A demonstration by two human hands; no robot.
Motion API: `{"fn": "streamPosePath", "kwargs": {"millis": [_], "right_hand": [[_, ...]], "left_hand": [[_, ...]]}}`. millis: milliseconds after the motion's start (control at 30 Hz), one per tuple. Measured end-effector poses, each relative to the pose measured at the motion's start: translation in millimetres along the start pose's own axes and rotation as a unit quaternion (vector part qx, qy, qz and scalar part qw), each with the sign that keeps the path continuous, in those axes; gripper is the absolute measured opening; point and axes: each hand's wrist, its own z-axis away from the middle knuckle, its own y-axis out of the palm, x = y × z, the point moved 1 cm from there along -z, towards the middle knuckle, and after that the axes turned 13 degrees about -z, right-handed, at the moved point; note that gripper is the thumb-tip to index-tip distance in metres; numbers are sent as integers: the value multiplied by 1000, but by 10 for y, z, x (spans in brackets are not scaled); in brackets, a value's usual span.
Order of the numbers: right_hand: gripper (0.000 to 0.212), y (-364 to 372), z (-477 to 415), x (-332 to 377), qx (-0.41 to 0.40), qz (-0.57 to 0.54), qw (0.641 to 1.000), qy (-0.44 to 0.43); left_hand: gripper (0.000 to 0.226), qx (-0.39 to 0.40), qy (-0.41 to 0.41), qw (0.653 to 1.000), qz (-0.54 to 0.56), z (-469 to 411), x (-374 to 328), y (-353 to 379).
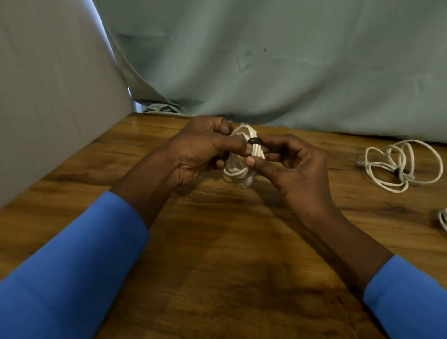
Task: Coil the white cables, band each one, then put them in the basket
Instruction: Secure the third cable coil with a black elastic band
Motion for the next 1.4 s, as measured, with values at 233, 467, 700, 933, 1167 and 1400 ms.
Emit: {"fn": "streamPosePath", "kwargs": {"millis": [233, 467, 700, 933, 1167, 1400], "right_hand": [[34, -76, -10, -4, -40, 33, 999, -17], [26, -97, -28, -28, -65, 5, 998, -21], [14, -129, -74, -112, -158, -223, 953, 134], [18, -141, -73, -103, -164, -222, 948, 158], [17, -140, -66, -57, -144, -268, 928, 215], [3, -183, -56, -49, -116, -234, 949, 179]], "left_hand": [[42, -70, -3, 995, 70, 34, 82, 332], [12, -110, -4, 985, 136, 60, 158, 479], [20, -126, 192, 965, -128, 0, 148, 408], [19, -155, 210, 960, -99, -21, 232, 456], [22, -122, 269, 941, -166, -66, 212, 334], [10, -166, 318, 910, -208, -63, 195, 342]]}}
